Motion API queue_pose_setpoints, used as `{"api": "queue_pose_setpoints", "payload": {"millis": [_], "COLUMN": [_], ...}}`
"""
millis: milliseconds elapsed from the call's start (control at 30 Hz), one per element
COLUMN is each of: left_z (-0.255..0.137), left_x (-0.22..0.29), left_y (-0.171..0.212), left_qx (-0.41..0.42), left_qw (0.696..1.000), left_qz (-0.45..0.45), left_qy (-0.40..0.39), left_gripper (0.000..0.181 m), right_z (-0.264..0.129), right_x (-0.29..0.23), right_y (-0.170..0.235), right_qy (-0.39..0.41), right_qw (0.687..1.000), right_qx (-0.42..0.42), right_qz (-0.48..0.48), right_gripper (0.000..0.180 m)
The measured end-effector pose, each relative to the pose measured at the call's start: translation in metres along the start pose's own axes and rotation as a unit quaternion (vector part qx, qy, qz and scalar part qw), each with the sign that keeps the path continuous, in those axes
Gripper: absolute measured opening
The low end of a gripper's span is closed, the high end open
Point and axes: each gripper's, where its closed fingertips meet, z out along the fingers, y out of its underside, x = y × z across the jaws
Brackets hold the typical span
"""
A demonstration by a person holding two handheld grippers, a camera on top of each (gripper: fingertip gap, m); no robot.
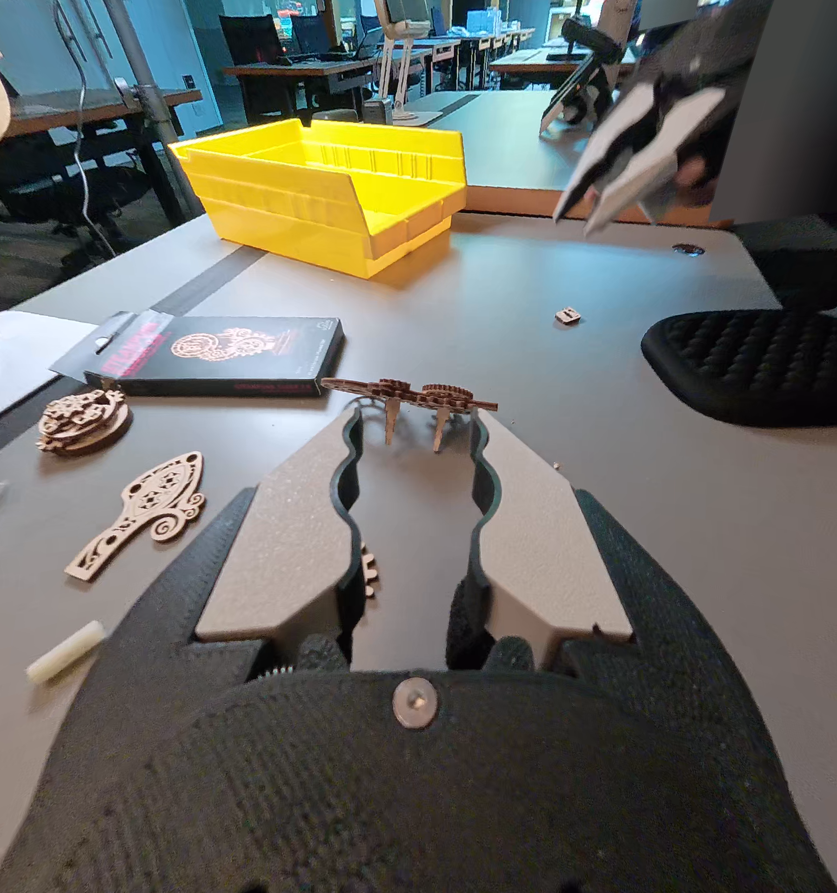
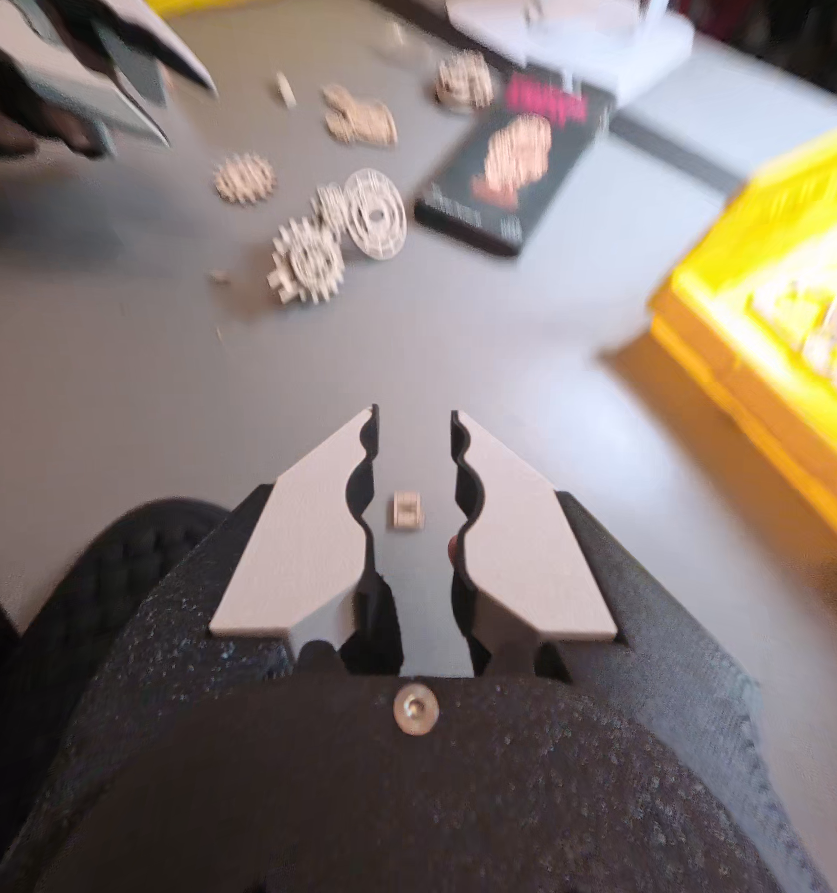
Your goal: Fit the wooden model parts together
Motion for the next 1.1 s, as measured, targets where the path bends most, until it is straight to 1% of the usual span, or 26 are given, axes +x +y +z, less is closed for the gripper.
{"api": "queue_pose_setpoints", "payload": {"millis": [67,133,233,267,333,367,467,500,533,600,633,700,767,833,900,933,967,1033,1100], "left_z": [0.002,0.005,0.009,0.01,0.011,0.011,0.012,0.013,0.014,0.016,0.017,0.015,0.011,0.005,-0.003,-0.008,-0.014,-0.025,-0.031], "left_x": [0.002,0.006,0.013,0.015,0.019,0.022,0.029,0.032,0.035,0.044,0.05,0.069,0.083,0.092,0.099,0.1,0.099,0.098,0.097], "left_y": [0.0,-0.001,0.0,0.001,0.001,0.001,0.0,0.0,0.0,-0.001,-0.002,-0.009,-0.017,-0.023,-0.027,-0.031,-0.034,-0.036,-0.034], "left_qx": [0.005,0.011,0.008,0.006,0.0,-0.002,-0.005,-0.006,-0.006,-0.004,-0.001,0.012,0.033,0.047,0.051,0.056,0.058,0.058,0.05], "left_qw": [1.0,0.999,0.998,0.998,0.998,0.998,0.998,0.997,0.997,0.995,0.994,0.986,0.98,0.977,0.972,0.971,0.97,0.967,0.967], "left_qz": [-0.021,-0.036,-0.048,-0.047,-0.039,-0.034,-0.031,-0.032,-0.033,-0.03,-0.028,-0.029,-0.016,0.031,0.074,0.083,0.09,0.1,0.115], "left_qy": [0.01,0.021,0.036,0.04,0.044,0.047,0.062,0.068,0.076,0.095,0.109,0.162,0.194,0.205,0.216,0.219,0.22,0.228,0.221], "left_gripper": [0.047,0.049,0.052,0.052,0.053,0.052,0.051,0.051,0.051,0.051,0.051,0.042,0.042,0.042,0.041,0.035,0.034,0.026,0.027], "right_z": [-0.002,0.006,0.022,0.025,0.028,0.029,0.031,0.032,0.034,0.034,0.034,0.038,0.048,0.057,0.061,0.062,0.064,0.066,0.065], "right_x": [0.0,-0.004,-0.008,-0.004,0.0,0.0,-0.013,-0.016,-0.025,-0.061,-0.08,-0.12,-0.149,-0.168,-0.183,-0.188,-0.192,-0.197,-0.201], "right_y": [0.039,0.067,0.082,0.08,0.082,0.083,0.081,0.075,0.065,0.029,0.011,-0.013,-0.029,-0.044,-0.061,-0.066,-0.07,-0.08,-0.089], "right_qy": [0.002,0.005,0.002,0.009,0.014,0.011,-0.024,-0.023,-0.044,-0.128,-0.168,-0.259,-0.331,-0.393,-0.457,-0.48,-0.495,-0.521,-0.543], "right_qw": [0.999,0.996,0.994,0.994,0.992,0.991,0.988,0.989,0.992,0.991,0.985,0.965,0.942,0.918,0.886,0.873,0.864,0.847,0.832], "right_qx": [-0.039,-0.077,-0.102,-0.103,-0.124,-0.134,-0.146,-0.135,-0.114,-0.03,0.006,0.043,0.052,0.057,0.058,0.05,0.044,0.037,0.036], "right_qz": [0.037,0.044,0.029,0.022,0.004,-0.012,-0.039,-0.046,-0.045,-0.028,-0.025,-0.023,-0.008,0.02,0.059,0.07,0.078,0.095,0.108], "right_gripper": [0.032,0.04,0.042,0.039,0.02,0.017,0.016,0.016,0.016,0.016,0.016,0.016,0.016,0.016,0.016,0.016,0.016,0.016,0.015]}}
